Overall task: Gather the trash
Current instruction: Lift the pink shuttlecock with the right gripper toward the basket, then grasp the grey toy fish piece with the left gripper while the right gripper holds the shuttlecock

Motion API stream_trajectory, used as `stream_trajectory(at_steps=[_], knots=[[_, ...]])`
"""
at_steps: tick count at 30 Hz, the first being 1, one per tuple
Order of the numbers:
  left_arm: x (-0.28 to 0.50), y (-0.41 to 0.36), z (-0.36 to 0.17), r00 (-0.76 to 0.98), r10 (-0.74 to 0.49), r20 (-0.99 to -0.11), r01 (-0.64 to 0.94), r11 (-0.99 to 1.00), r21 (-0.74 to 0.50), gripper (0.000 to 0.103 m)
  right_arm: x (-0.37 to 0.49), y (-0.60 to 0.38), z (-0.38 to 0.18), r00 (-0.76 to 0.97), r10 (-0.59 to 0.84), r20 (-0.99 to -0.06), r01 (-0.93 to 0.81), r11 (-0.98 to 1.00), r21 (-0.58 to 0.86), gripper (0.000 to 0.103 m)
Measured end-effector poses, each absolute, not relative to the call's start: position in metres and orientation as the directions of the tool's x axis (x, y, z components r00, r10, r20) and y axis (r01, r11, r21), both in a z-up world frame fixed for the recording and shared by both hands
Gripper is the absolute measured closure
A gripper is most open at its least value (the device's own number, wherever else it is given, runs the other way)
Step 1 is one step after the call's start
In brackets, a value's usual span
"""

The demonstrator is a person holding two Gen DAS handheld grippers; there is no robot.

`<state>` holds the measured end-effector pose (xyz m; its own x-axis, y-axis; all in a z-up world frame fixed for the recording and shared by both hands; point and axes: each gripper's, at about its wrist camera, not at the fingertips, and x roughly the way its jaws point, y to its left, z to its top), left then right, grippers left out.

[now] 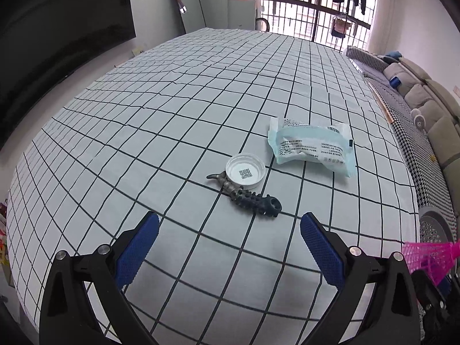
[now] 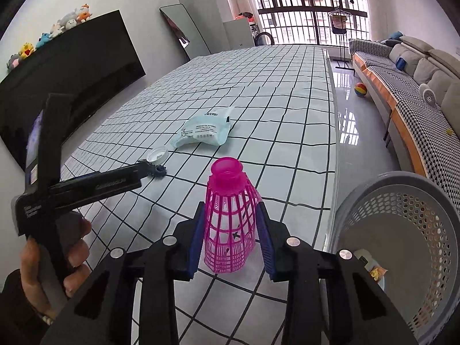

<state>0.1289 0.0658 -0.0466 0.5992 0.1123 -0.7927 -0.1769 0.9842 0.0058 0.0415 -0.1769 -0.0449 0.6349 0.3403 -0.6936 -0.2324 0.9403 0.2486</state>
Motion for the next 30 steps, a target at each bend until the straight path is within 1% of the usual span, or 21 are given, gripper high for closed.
stream_trajectory(at_steps=[4, 9, 12, 15, 22, 25, 27, 30], knots=[[0.148, 0.067, -0.055, 0.562, 0.129, -0.817, -0.206, 0.978, 0.012, 0.006, 0.036, -0.186, -0.044, 0.638, 0.353, -0.684, -0.231, 0.935, 0.268, 0.069], [0.163, 0.067, -0.068, 0.516, 0.182, -0.837, -0.234, 0.97, 0.067, 0.006, 0.035, -0.195, -0.041, 0.644, 0.36, -0.675, -0.222, 0.932, 0.285, 0.069], [0.162, 0.074, -0.07, 0.498, 0.2, -0.844, -0.261, 0.963, 0.074, 0.005, 0.034, -0.199, -0.04, 0.648, 0.36, -0.671, -0.218, 0.932, 0.29, 0.069], [0.155, 0.083, -0.07, 0.491, 0.225, -0.842, -0.28, 0.955, 0.092, 0.006, 0.033, -0.201, -0.037, 0.651, 0.365, -0.666, -0.216, 0.93, 0.298, 0.069], [0.129, 0.114, -0.069, 0.481, 0.23, -0.846, -0.314, 0.946, 0.078, 0.006, 0.033, -0.195, -0.036, 0.647, 0.369, -0.668, -0.227, 0.929, 0.293, 0.069], [0.118, 0.121, -0.064, 0.495, 0.213, -0.842, -0.32, 0.946, 0.052, 0.006, 0.032, -0.19, -0.035, 0.644, 0.373, -0.668, -0.235, 0.928, 0.291, 0.069], [0.116, 0.121, -0.059, 0.519, 0.199, -0.832, -0.31, 0.95, 0.033, 0.006, 0.033, -0.188, -0.035, 0.645, 0.375, -0.666, -0.239, 0.926, 0.291, 0.069], [0.125, 0.116, -0.057, 0.536, 0.207, -0.818, -0.301, 0.953, 0.045, 0.006, 0.032, -0.183, -0.035, 0.641, 0.375, -0.669, -0.248, 0.927, 0.283, 0.069]])
